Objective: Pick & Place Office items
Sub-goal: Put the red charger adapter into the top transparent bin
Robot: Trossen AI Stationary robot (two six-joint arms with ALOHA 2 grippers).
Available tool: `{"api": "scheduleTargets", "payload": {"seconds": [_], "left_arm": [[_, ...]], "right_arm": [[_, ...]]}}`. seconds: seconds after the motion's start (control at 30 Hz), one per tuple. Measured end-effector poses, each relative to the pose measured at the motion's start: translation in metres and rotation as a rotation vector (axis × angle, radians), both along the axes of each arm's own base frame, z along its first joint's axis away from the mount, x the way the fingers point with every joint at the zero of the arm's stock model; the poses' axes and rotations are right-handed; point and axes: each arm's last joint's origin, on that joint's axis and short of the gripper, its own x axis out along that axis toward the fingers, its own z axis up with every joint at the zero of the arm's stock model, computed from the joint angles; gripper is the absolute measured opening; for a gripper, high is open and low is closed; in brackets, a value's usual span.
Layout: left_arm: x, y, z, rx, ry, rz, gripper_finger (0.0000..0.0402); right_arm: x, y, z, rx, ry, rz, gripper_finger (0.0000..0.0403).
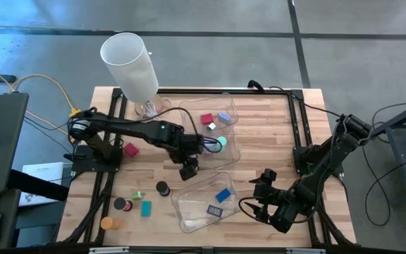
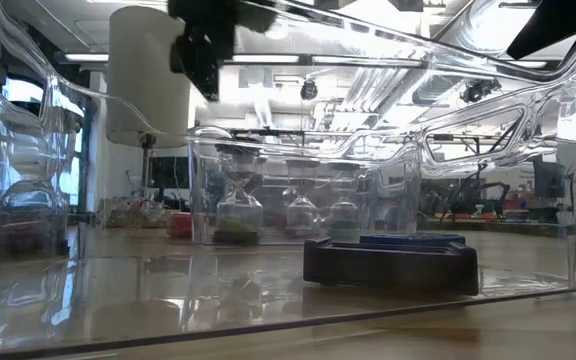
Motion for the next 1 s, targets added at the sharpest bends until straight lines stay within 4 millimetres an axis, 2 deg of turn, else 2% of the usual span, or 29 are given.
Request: {"api": "scheduleTargets", "payload": {"seconds": [0.13,0.27,0.4,0.73,1.0], "left_arm": [[-0.011,-0.003,0.012,0.001,-0.018,-0.019,0.0298],[-0.016,-0.009,0.016,0.048,-0.046,-0.139,0.0298],[-0.017,-0.017,0.016,0.078,-0.057,-0.237,0.0298],[-0.021,-0.044,0.016,0.075,-0.074,-0.304,0.0298],[-0.027,-0.065,0.015,0.241,-0.102,-0.458,0.0298]], "right_arm": [[0.0,0.0,0.0,-0.005,-0.001,0.005,0.0362],[0.0,0.0,0.0,-0.002,-0.006,0.004,0.0362],[0.001,0.001,0.0,0.0,-0.006,0.005,0.0362],[0.001,0.002,0.001,0.008,-0.016,0.008,0.0362],[0.007,-0.004,0.001,-0.005,-0.013,-0.007,0.0362]]}}
